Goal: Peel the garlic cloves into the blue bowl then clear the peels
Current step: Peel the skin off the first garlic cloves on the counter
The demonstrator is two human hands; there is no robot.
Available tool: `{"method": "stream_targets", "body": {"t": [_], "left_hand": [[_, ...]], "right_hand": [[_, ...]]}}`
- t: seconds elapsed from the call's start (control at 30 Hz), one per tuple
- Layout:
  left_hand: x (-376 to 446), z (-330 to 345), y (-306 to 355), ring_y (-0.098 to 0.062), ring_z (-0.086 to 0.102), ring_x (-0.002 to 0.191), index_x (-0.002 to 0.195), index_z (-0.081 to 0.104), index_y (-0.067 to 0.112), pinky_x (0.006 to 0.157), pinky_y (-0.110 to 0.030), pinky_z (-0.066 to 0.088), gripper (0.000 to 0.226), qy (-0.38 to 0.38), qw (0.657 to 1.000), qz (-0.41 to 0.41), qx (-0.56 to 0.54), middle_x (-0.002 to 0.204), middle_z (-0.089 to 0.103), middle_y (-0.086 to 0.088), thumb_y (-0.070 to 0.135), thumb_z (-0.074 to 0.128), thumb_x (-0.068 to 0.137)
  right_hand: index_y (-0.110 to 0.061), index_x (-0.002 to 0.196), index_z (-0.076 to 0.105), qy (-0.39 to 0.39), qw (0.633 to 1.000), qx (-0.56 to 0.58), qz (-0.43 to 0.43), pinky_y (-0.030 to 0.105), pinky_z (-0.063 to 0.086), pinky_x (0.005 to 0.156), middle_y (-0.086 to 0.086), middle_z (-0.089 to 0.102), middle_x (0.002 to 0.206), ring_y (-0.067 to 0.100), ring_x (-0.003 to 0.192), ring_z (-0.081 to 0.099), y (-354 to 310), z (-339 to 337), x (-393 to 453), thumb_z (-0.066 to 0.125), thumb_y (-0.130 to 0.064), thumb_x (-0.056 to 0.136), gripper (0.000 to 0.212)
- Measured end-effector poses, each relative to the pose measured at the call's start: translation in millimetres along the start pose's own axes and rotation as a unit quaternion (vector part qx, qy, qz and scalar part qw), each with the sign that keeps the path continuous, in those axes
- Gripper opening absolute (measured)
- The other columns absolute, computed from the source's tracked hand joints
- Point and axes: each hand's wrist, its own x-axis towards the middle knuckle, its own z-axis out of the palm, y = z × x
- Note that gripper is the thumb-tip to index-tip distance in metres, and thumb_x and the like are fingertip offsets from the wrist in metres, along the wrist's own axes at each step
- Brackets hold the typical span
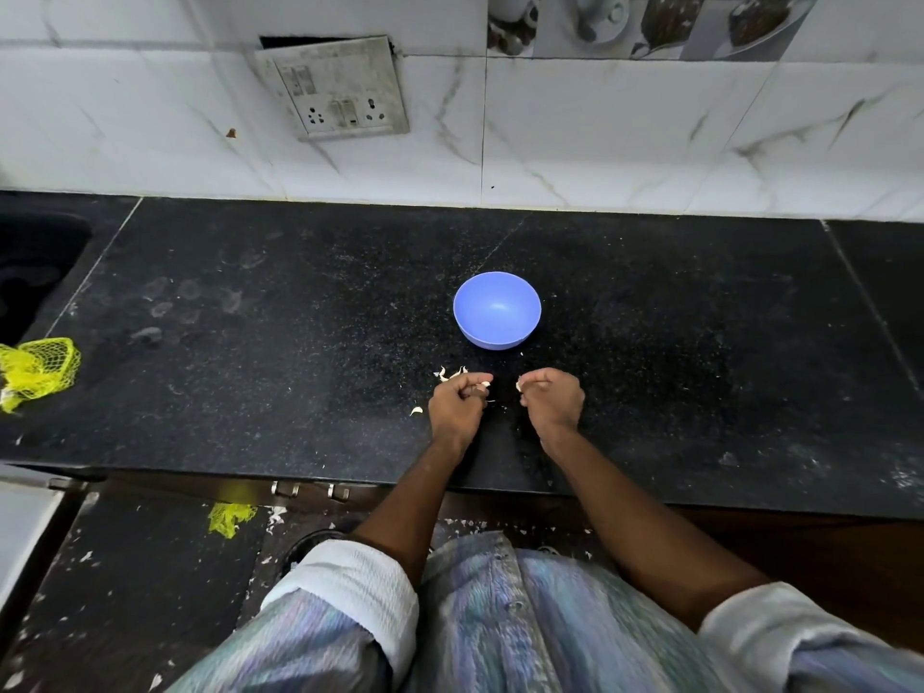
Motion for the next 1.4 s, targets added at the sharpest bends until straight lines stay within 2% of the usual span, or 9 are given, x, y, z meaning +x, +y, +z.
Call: {"method": "stream_targets", "body": {"t": [0.13,0.23,0.33,0.47,0.63,0.83,1.03,1.23,1.4], "left_hand": [[1.0,-5.7,6.4,-0.01,0.066,0.071,0.097,0.081,0.027,0.075,-0.034,0.057,0.027,0.047,0.998,0.004,-0.038,0.085,0.079,0.001,0.008,0.063,0.093],[0.9,-12.7,11.6,-0.011,0.07,0.074,0.1,0.08,0.024,0.074,-0.028,0.06,0.024,0.09,0.994,0.015,-0.064,0.091,0.08,-0.001,0.004,0.066,0.097],[0.2,-17.9,9.9,-0.01,0.073,0.079,0.1,0.079,0.022,0.078,-0.026,0.06,0.024,0.097,0.992,0.018,-0.074,0.093,0.08,0.001,0.002,0.066,0.097],[-0.5,-22.7,5.3,-0.004,0.071,0.072,0.1,0.08,0.022,0.075,-0.026,0.06,0.023,0.097,0.993,0.02,-0.06,0.089,0.08,0.004,0.004,0.067,0.098],[2.8,-21.2,-2.4,-0.005,0.064,0.068,0.094,0.081,0.031,0.076,-0.03,0.056,0.029,0.076,0.996,0.011,-0.039,0.081,0.076,0.009,0.006,0.066,0.095],[2.2,-16.3,2.8,-0.014,0.074,0.08,0.098,0.081,0.026,0.084,-0.037,0.063,0.023,0.068,0.997,0.016,-0.029,0.086,0.08,0.004,0.006,0.069,0.094],[2.0,-20.0,4.4,-0.009,0.072,0.076,0.097,0.08,0.025,0.083,-0.034,0.062,0.02,0.108,0.993,0.004,-0.043,0.086,0.08,0.006,0.007,0.071,0.095],[-0.3,-23.8,6.1,0.008,0.061,0.061,0.102,0.081,0.021,0.075,-0.023,0.055,0.021,0.118,0.993,0.02,-0.001,0.076,0.073,0.012,0.006,0.07,0.094],[-0.8,-22.7,6.0,0.0,0.07,0.074,0.102,0.082,0.022,0.081,-0.025,0.059,0.021,0.106,0.994,0.026,-0.007,0.08,0.077,0.013,0.006,0.07,0.094]], "right_hand": [[-0.014,0.091,0.08,0.048,0.994,-0.072,-0.07,0.023,0.052,0.078,-0.001,0.075,0.083,0.014,0.078,0.069,-3.4,-4.6,-1.4,0.069,-0.004,0.086,0.016],[-0.008,0.095,0.077,-0.092,0.994,-0.001,-0.057,0.029,0.059,0.069,0.005,0.074,0.081,0.019,0.072,0.07,-1.4,6.7,-6.3,0.056,0.008,0.086,0.027],[-0.008,0.095,0.072,-0.187,0.981,0.045,-0.024,0.033,0.062,0.076,0.016,0.075,0.088,0.022,0.079,0.071,-1.7,24.0,-16.5,0.051,0.014,0.087,0.031],[-0.019,0.084,0.07,-0.101,0.995,0.018,-0.002,0.042,0.063,0.082,0.006,0.075,0.082,0.021,0.077,0.075,5.0,35.2,-11.0,0.058,0.009,0.083,0.03],[-0.011,0.094,0.073,0.016,0.998,-0.047,-0.044,0.024,0.052,0.079,0.0,0.07,0.088,0.014,0.083,0.066,-3.5,17.8,-10.7,0.056,0.011,0.079,0.031],[-0.02,0.089,0.073,-0.158,0.985,0.021,-0.058,0.036,0.062,0.082,0.005,0.077,0.087,0.019,0.084,0.075,6.5,29.3,-12.9,0.056,0.013,0.083,0.037],[-0.008,0.106,0.075,-0.006,0.994,-0.06,-0.087,0.021,0.053,0.084,0.006,0.075,0.099,0.014,0.088,0.068,3.7,16.5,-11.9,0.054,0.013,0.082,0.038],[-0.012,0.147,0.052,-0.217,0.961,-0.068,-0.159,0.016,0.049,0.099,0.004,0.071,0.125,0.013,0.113,0.067,-0.6,28.6,-22.6,0.049,0.016,0.084,0.069],[-0.008,0.151,0.046,-0.178,0.954,-0.158,-0.181,0.028,0.042,0.111,0.004,0.072,0.128,0.021,0.129,0.06,-0.8,31.2,-21.7,0.055,0.008,0.088,0.066]]}}
